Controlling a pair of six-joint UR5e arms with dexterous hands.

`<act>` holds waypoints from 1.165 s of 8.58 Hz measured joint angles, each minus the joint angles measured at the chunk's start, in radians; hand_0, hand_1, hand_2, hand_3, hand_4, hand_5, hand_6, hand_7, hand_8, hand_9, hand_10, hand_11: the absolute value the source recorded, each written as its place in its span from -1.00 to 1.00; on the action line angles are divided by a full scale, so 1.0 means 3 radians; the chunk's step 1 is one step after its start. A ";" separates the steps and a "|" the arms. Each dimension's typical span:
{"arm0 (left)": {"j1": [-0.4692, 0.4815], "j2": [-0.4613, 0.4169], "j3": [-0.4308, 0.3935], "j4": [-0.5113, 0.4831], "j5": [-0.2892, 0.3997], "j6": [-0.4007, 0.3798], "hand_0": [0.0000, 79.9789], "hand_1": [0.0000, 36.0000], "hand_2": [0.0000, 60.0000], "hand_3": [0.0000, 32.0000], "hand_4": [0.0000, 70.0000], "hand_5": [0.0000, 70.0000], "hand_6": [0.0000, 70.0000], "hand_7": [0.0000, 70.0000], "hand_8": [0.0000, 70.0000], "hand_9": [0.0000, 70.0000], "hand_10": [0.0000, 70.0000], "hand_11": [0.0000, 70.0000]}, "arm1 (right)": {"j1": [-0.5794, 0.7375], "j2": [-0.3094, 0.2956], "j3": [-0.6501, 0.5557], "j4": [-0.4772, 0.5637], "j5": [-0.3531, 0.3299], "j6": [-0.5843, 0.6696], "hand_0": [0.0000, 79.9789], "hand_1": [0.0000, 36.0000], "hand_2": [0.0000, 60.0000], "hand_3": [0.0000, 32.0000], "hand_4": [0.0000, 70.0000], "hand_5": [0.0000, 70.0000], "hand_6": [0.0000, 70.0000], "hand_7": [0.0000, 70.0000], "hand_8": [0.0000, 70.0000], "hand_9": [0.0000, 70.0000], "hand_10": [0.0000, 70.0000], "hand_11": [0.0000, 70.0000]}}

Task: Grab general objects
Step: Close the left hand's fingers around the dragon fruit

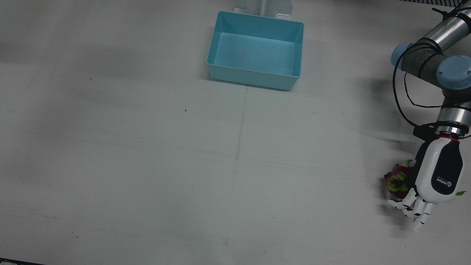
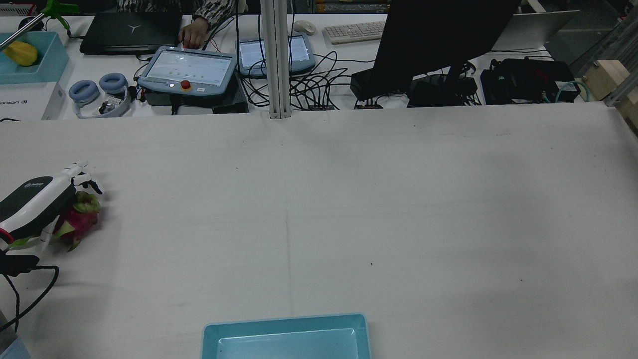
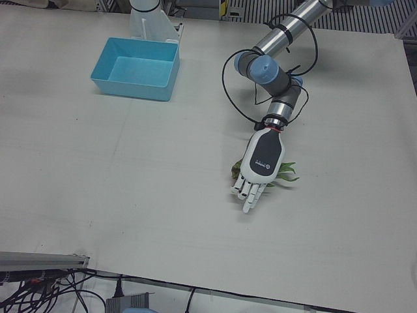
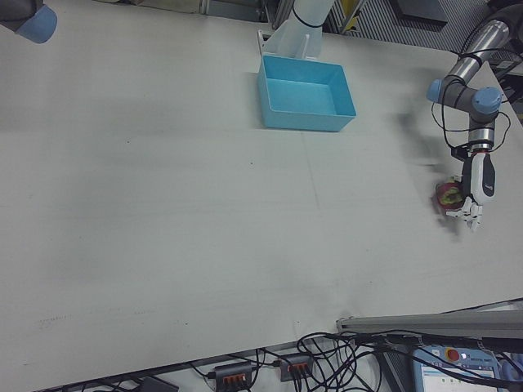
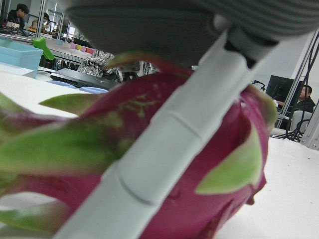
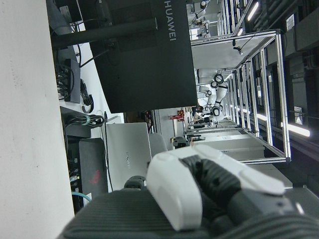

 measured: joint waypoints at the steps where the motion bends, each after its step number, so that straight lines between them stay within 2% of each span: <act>1: 0.0000 -0.0025 0.0017 0.0025 0.0000 0.0000 1.00 1.00 1.00 -1.00 -0.01 1.00 -0.41 1.00 -0.91 -0.47 -1.00 -1.00 | 0.0000 0.0000 0.0000 0.0000 0.0000 0.0000 -1.00 -1.00 -1.00 -1.00 -1.00 -1.00 -1.00 -1.00 -1.00 -1.00 -1.00 -1.00; 3: 0.0000 -0.0052 0.0031 0.0061 0.0000 0.0002 1.00 1.00 1.00 -1.00 0.40 1.00 0.06 1.00 -0.82 -0.47 -1.00 -1.00 | 0.0000 0.0000 0.0000 0.0000 0.0000 0.0000 -1.00 -1.00 -1.00 -1.00 -1.00 -1.00 -1.00 -1.00 -1.00 -1.00 -1.00 -1.00; 4: 0.0000 -0.0059 0.0032 0.0075 0.0000 0.0002 1.00 1.00 1.00 -1.00 0.79 1.00 0.49 1.00 -0.73 -0.47 -1.00 -1.00 | 0.0000 0.0000 0.0000 0.0000 0.0000 0.0000 -1.00 -1.00 -1.00 -1.00 -1.00 -1.00 -1.00 -1.00 -1.00 -1.00 -1.00 -1.00; 5: 0.0000 -0.0065 0.0033 0.0084 0.0000 0.0001 1.00 1.00 1.00 -1.00 1.00 1.00 0.95 1.00 -0.64 -0.47 -1.00 -1.00 | 0.0000 0.0000 0.0000 0.0000 0.0000 0.0000 -1.00 -1.00 -1.00 -1.00 -1.00 -1.00 -1.00 -1.00 -1.00 -1.00 -1.00 -1.00; 6: 0.0000 -0.0069 0.0033 0.0094 0.0000 0.0001 1.00 1.00 1.00 -1.00 1.00 1.00 1.00 1.00 -0.55 -0.47 -1.00 -1.00 | 0.0000 0.0000 0.0000 0.0000 0.0000 0.0000 -1.00 -1.00 -1.00 -1.00 -1.00 -1.00 -1.00 -1.00 -1.00 -1.00 -1.00 -1.00; 7: 0.0000 -0.0072 0.0036 0.0101 0.0000 0.0001 1.00 1.00 1.00 -1.00 1.00 1.00 1.00 1.00 -0.47 -0.43 -0.93 -0.81 | 0.0000 0.0000 0.0000 0.0000 0.0000 0.0000 -1.00 -1.00 -1.00 -1.00 -1.00 -1.00 -1.00 -1.00 -1.00 -1.00 -1.00 -1.00; 8: 0.0003 -0.0080 0.0044 0.0105 0.0000 0.0000 1.00 1.00 1.00 -1.00 1.00 1.00 1.00 1.00 -0.47 -0.44 -0.72 -0.50 | 0.0000 0.0000 0.0000 0.0000 0.0000 0.0000 -1.00 -1.00 -1.00 -1.00 -1.00 -1.00 -1.00 -1.00 -1.00 -1.00 -1.00 -1.00; 9: 0.0002 -0.0109 0.0073 0.0119 0.0000 0.0000 1.00 1.00 1.00 -1.00 1.00 1.00 1.00 1.00 -0.40 -0.36 -0.47 -0.14 | 0.0000 0.0000 0.0000 0.0000 0.0000 0.0000 -1.00 -1.00 -1.00 -1.00 -1.00 -1.00 -1.00 -1.00 -1.00 -1.00 -1.00 -1.00; 10: 0.0001 -0.0137 0.0099 0.0135 0.0000 0.0000 1.00 1.00 1.00 -1.00 1.00 1.00 1.00 1.00 0.00 0.17 -0.03 0.45 | 0.0000 0.0000 0.0000 0.0000 0.0000 0.0000 -1.00 -1.00 -1.00 -1.00 -1.00 -1.00 -1.00 -1.00 -1.00 -1.00 -1.00 -1.00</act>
